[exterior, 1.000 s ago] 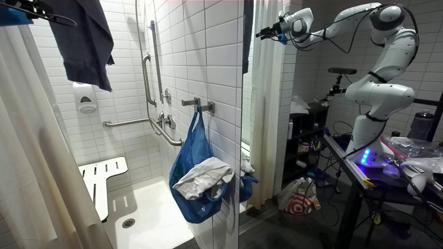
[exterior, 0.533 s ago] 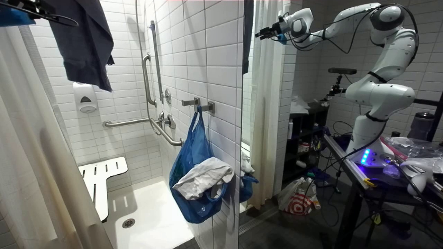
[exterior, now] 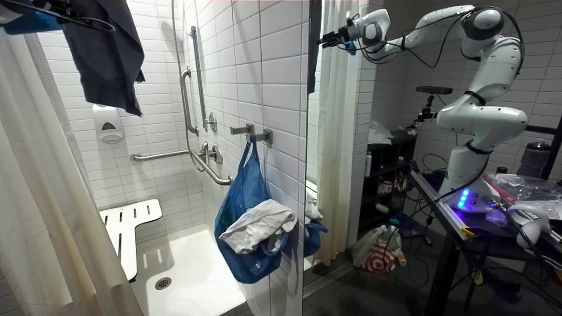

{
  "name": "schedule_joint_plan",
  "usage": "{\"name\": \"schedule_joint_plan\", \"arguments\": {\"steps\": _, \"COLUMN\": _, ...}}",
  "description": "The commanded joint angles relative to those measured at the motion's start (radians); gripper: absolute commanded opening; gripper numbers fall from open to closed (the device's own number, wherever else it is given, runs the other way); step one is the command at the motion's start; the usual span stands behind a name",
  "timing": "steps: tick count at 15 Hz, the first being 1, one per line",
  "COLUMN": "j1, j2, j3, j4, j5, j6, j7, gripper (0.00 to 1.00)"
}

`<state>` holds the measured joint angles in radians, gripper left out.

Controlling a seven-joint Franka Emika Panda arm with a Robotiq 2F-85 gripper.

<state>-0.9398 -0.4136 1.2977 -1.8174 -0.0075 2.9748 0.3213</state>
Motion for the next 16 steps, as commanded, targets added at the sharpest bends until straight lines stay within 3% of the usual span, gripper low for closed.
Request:
{"name": "schedule_joint_plan", "arguments": {"steps": 1, "j1": -0.151, "j2": 0.069, "j3": 0.155, "j4": 0.082, "j5": -0.040, "j6": -0.022, "j7": -0.036, "gripper": 1.00}}
{"name": "schedule_joint_plan", "arguments": {"steps": 6, "j1": -0.327, "j2": 0.100, "j3": 0.358, "j4": 0.130, "j5": -0.034, "j6": -0.030, "j7": -0.125, "gripper": 1.00}}
{"name": "schedule_joint_plan", "arguments": {"steps": 11, "j1": -0.455, "j2": 0.096, "j3": 0.494, "j4": 0.172, "j5": -0.016, "j6": -0.025, "j7": -0.196, "gripper": 1.00}}
{"name": "schedule_joint_plan", "arguments": {"steps": 12, "j1": -0.478, "j2": 0.091, "j3": 0.515, "j4": 0.179, "j5": -0.015, "j6": -0.020, "j7": -0.208, "gripper": 0.75}}
{"name": "schedule_joint_plan", "arguments": {"steps": 13, "j1": -0.497, "j2": 0.089, "j3": 0.533, "j4": 0.186, "j5": -0.011, "j6": -0.018, "j7": -0.216, "gripper": 0.74}}
{"name": "schedule_joint_plan", "arguments": {"steps": 16, "j1": -0.558, "j2": 0.088, "j3": 0.596, "j4": 0.205, "j5": 0.001, "j6": -0.024, "j7": -0.241, "gripper": 0.51}}
